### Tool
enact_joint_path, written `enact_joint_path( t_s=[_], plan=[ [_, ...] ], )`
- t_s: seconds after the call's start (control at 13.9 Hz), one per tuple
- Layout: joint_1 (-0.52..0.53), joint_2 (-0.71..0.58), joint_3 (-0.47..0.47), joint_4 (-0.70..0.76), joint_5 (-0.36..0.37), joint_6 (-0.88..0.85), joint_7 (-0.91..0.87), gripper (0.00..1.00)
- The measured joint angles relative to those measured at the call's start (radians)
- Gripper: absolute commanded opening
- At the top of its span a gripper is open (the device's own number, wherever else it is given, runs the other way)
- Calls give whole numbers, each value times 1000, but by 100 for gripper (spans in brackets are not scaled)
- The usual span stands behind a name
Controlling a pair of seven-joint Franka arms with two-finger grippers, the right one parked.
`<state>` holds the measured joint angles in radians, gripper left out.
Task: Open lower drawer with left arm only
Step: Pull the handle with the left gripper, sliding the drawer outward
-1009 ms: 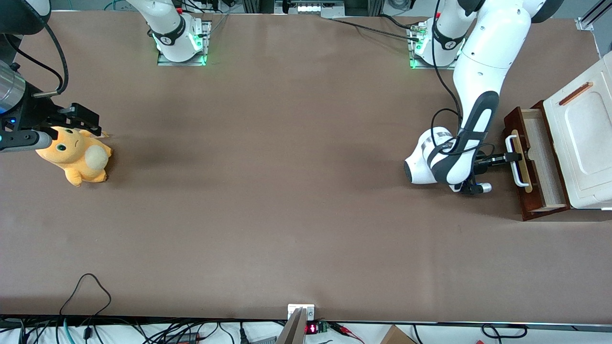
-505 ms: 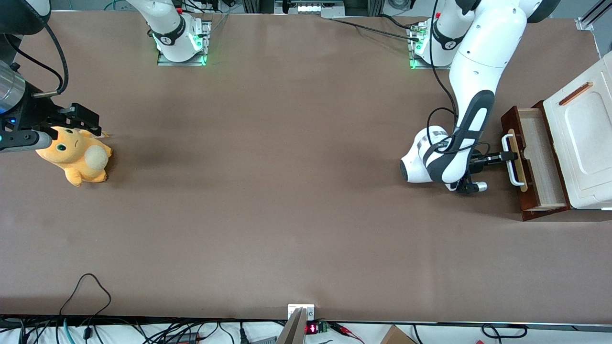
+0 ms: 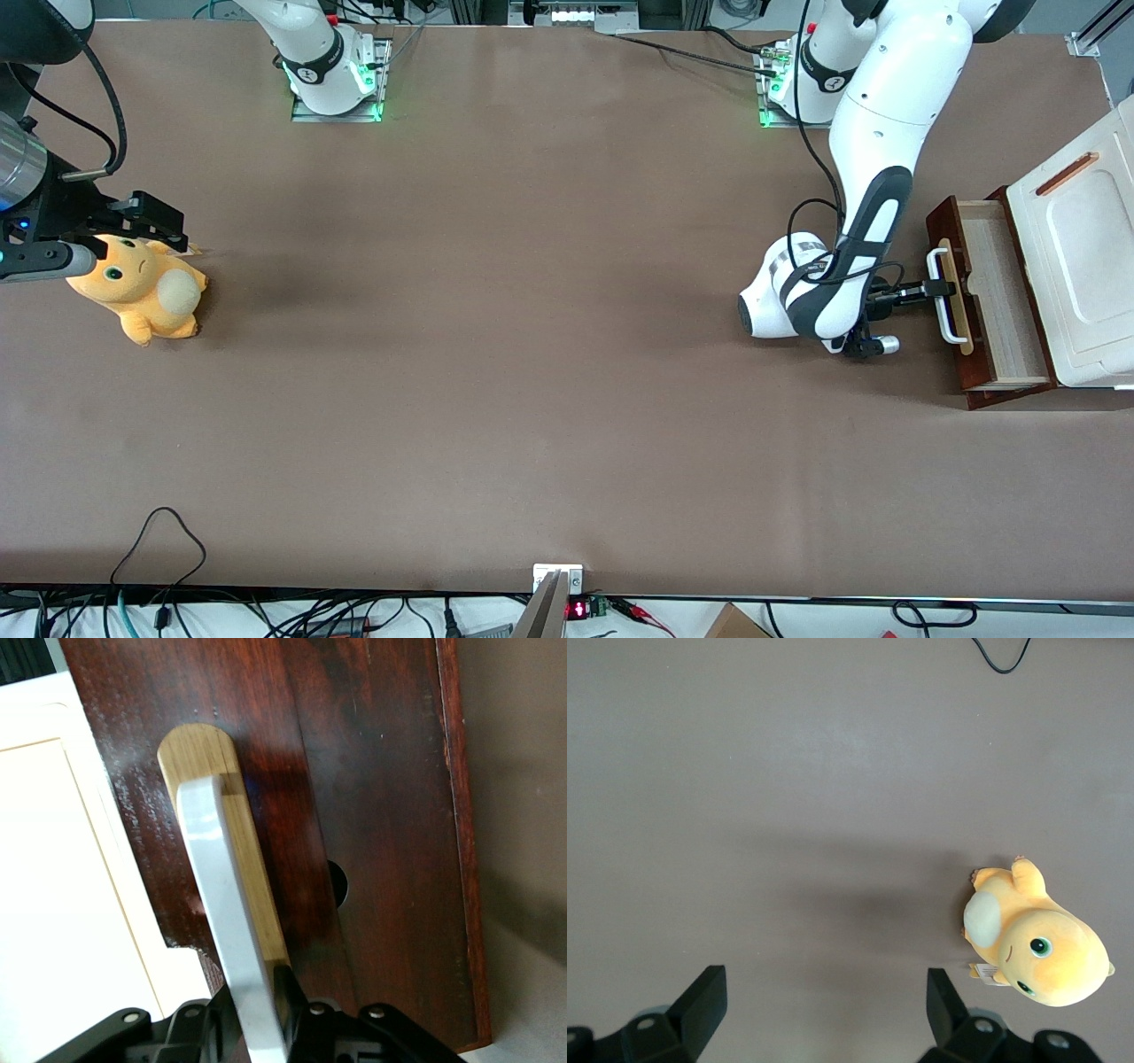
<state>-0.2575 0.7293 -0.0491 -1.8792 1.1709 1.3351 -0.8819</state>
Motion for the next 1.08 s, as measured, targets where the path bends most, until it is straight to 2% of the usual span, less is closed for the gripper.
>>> enact_joint_path(
  t_s=[1.08],
  plan=[
    [-21, 3, 1, 5, -17, -7, -9, 19]
  ],
)
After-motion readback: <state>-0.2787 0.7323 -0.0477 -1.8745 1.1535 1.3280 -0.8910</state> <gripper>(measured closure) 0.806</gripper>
